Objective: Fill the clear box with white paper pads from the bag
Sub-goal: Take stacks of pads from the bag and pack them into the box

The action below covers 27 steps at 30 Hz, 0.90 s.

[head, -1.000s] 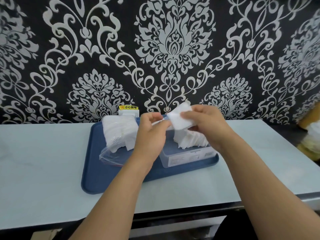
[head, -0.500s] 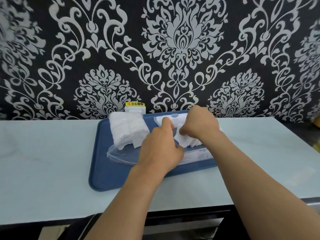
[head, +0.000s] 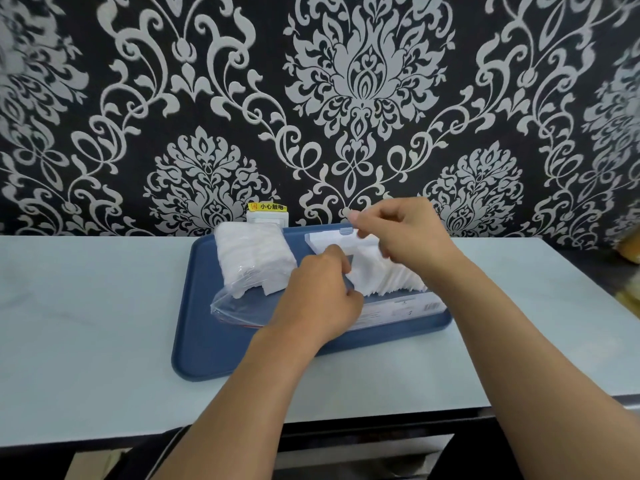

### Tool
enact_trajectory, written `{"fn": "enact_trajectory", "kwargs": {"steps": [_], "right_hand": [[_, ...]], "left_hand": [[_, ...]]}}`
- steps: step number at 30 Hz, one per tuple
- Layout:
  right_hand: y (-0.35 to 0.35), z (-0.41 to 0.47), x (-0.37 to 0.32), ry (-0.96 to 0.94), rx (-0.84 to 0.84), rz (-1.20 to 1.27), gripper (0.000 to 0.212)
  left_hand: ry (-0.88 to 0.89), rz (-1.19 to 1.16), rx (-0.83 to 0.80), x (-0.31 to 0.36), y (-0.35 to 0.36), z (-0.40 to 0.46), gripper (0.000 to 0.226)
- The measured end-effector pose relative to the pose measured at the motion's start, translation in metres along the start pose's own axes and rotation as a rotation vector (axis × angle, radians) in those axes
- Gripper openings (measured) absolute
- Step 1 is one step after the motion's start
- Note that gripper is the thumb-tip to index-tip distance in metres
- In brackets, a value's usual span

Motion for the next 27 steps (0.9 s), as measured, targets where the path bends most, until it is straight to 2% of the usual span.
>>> {"fn": "enact_trajectory", "kwargs": {"steps": [1, 3, 6, 8, 10, 12, 14, 15, 17, 18, 19, 21, 22, 24, 27], "right_hand": [[0.005, -0.003, -0.003, 0.042, -0.081, 0.024, 0.027], [0.016, -0.008, 0.004, 0.143, -0.235, -0.087, 0.027], [0.028, -0.010, 0.025, 0.332, -0.357, -0.245, 0.029], [0.032, -0.009, 0.032, 0.347, -0.404, -0.377, 0.028], [0.032, -0.008, 0.029, 0.278, -0.406, -0.489, 0.034], [0.027, -0.011, 0.013, 0.130, -0.294, -0.505, 0.032], [0.025, -0.020, -0.020, -0.109, -0.065, -0.413, 0.023], [0.032, -0.028, -0.038, -0.192, -0.036, -0.314, 0.021], [0.061, -0.047, -0.061, -0.257, -0.205, -0.215, 0.024], [0.081, -0.056, -0.063, -0.265, -0.351, -0.278, 0.024], [0.099, -0.061, -0.060, -0.258, -0.480, -0.382, 0.022], [0.120, -0.060, -0.045, -0.156, -0.633, -0.592, 0.017], [0.126, -0.056, -0.037, -0.085, -0.679, -0.653, 0.020], [0.131, -0.045, -0.030, -0.038, -0.658, -0.721, 0.027], [0.135, -0.036, -0.026, -0.104, -0.547, -0.741, 0.047]], "left_hand": [[-0.008, -0.004, -0.002, 0.000, 0.000, 0.001, 0.026], [-0.025, -0.017, -0.001, 0.001, 0.000, 0.000, 0.026], [-0.034, -0.036, 0.001, 0.003, 0.000, -0.003, 0.029], [-0.029, -0.031, -0.014, 0.004, -0.001, -0.006, 0.031], [0.013, -0.022, -0.011, 0.006, -0.006, -0.010, 0.031], [0.122, -0.065, 0.063, 0.011, -0.019, -0.018, 0.029], [0.243, -0.219, 0.259, 0.012, -0.054, -0.029, 0.026], [0.277, -0.287, 0.390, 0.005, -0.076, -0.033, 0.025], [0.224, -0.329, 0.570, -0.020, -0.109, -0.034, 0.030], [0.141, -0.306, 0.568, -0.037, -0.117, -0.030, 0.037], [0.025, -0.253, 0.489, -0.054, -0.120, -0.025, 0.045], [-0.194, -0.082, 0.225, -0.081, -0.110, -0.018, 0.066], [-0.243, -0.012, 0.130, -0.087, -0.102, -0.018, 0.074], [-0.235, 0.048, 0.092, -0.087, -0.092, -0.020, 0.073], [-0.206, 0.095, 0.145, -0.074, -0.088, -0.022, 0.065]]}}
Point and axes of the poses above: each hand's wrist, its own z-axis towards the middle knuckle, its own y-axis out of the palm, x = y × z, the point moved 4 cm from there along z, towards the middle knuckle, and after that the axes turned 11 degrees about -y, right-handed, at the moved point
